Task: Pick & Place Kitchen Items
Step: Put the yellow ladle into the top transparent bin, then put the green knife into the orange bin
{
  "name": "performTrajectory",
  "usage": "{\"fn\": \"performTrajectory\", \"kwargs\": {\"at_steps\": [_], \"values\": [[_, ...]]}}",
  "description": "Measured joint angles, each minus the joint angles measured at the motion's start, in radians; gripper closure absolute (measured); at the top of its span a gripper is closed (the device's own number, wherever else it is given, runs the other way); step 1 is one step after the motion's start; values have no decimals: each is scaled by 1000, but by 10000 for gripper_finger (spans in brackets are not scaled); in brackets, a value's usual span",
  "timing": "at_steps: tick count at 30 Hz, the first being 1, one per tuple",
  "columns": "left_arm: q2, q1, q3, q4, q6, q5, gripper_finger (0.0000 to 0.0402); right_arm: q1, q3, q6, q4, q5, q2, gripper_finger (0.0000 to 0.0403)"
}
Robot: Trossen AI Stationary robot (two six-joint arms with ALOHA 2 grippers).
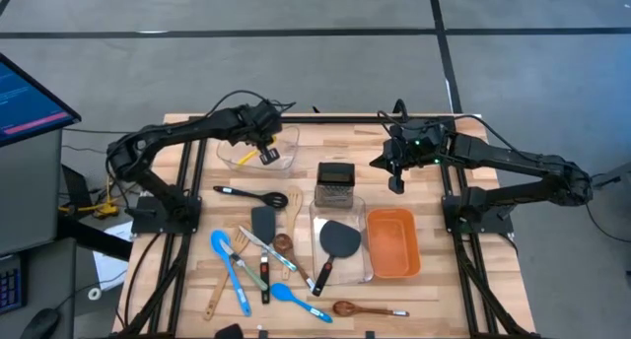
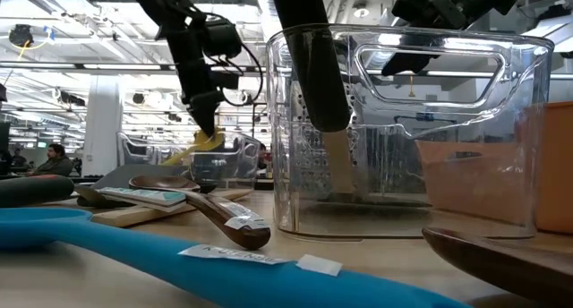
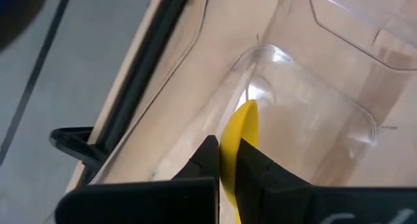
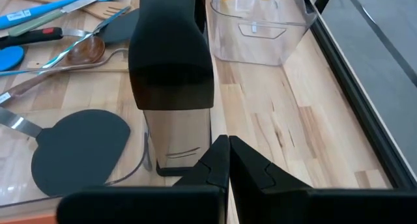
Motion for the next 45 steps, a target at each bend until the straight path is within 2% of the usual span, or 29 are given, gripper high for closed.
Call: {"fn": "performTrajectory", "kwargs": {"at_steps": [9, 20, 24, 29, 35, 39, 45], "values": [[46, 0, 0, 15, 6, 6, 394, 0, 0, -4, -1, 0, 0, 402], [48, -1, -1, 58, 57, -3, 303, 0, 0, -4, -19, 1, 0, 402], [22, 0, -2, 97, 62, -3, 291, 0, 0, -4, -31, 1, 0, 402], [-81, -5, -2, 124, 63, 1, 309, 0, 0, -4, -32, 1, 0, 402], [-260, -14, -2, 134, 63, 10, 357, 0, 0, -4, -32, 5, 0, 402], [-374, -28, -11, 153, 63, 116, 393, 0, 0, -4, -29, 5, 0, 402], [-545, -70, -102, 194, 63, 275, 396, 0, 0, -4, -27, 5, 0, 402]]}}
